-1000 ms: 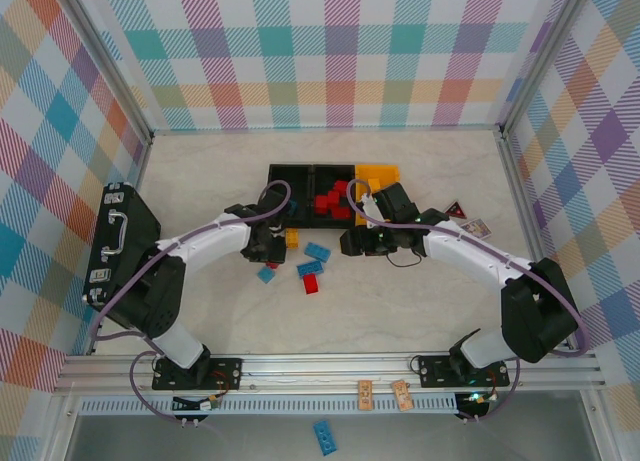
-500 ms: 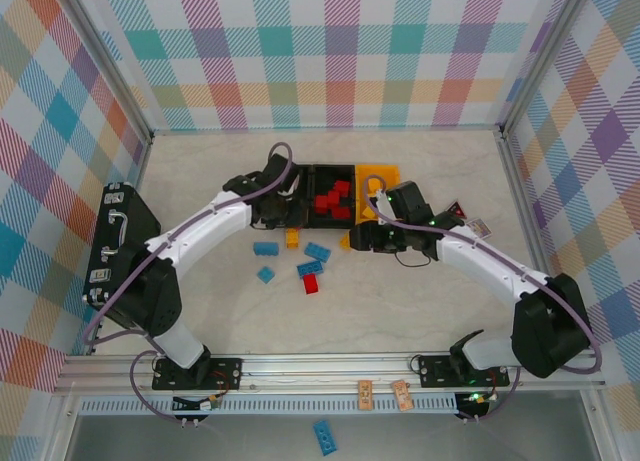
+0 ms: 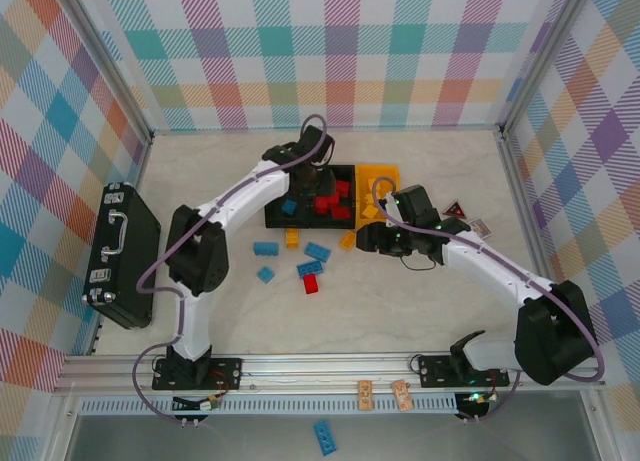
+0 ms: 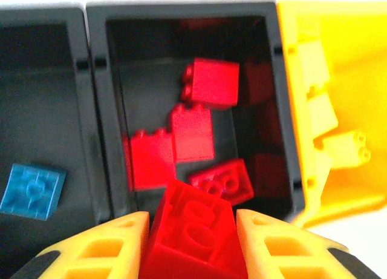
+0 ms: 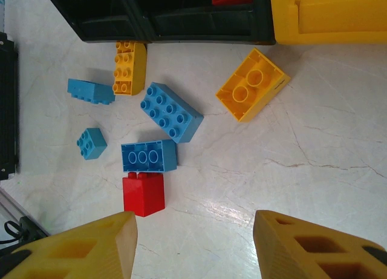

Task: Sort the legos into containers by color
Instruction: Place the lego on the lego.

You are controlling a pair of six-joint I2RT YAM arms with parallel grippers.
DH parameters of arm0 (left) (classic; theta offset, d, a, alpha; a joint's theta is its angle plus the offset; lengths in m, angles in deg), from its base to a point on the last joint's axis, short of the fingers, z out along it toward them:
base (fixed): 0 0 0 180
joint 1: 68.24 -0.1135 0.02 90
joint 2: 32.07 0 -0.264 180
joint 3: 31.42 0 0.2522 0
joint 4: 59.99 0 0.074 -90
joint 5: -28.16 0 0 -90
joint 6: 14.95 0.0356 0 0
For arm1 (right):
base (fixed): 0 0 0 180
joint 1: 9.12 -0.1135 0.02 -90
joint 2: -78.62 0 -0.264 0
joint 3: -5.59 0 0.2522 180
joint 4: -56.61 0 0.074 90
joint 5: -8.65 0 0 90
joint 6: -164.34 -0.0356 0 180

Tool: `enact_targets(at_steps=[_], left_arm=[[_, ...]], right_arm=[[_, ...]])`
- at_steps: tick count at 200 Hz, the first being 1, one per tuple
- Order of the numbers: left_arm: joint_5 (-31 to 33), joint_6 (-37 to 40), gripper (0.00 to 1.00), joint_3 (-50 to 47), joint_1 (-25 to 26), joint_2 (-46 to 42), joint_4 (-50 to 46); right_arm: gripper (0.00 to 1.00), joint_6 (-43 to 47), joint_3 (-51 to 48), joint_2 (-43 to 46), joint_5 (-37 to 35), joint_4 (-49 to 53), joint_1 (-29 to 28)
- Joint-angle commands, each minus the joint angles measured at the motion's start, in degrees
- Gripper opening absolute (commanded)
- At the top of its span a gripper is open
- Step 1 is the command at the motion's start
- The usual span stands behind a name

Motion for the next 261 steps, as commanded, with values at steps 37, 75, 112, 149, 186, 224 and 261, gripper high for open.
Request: enact_targets(at_steps=[37,75,112,149,186,224,261], left_arm=[[8.7,6.6,0.29,18.7,0.3,13.6,-9.1],[10.9,8.7,0.3,27.6,0.3,19.6,-11.7],[11.9,9.2,0.44,31.7,0.3,22.0,-13.3],[11.3,9.1,0.52,31.3,0.9,20.3,-13.8],[9.3,7.9,0.52,25.0,2.5,13.1,-12.6],[5.6,4.7,0.52,5.9,2.9,-1.8,-4.6],[4.9,2.4,0.53,-9.5,2.9,-13.7,-0.5]], right_arm=[[0.54,-0.7,-1.3,1.6,0.1,-1.4,1.0],[0.54,-0.4,-1.3,1.4,0.2,-1.3,1.4],[0.54,-0.7,-1.7,1.9,0.4,-1.3,1.6],[0.54,-0.6,-1.7,1.7,0.4,-1.5,1.5],[0.54,-0.1,-0.4,1.5,0.1,-0.8,1.6],[0.54,0.8,0.7,1.4,0.7,-0.2,1.6],[0.54,1.3,0.7,1.3,3.0,-1.1,1.2]])
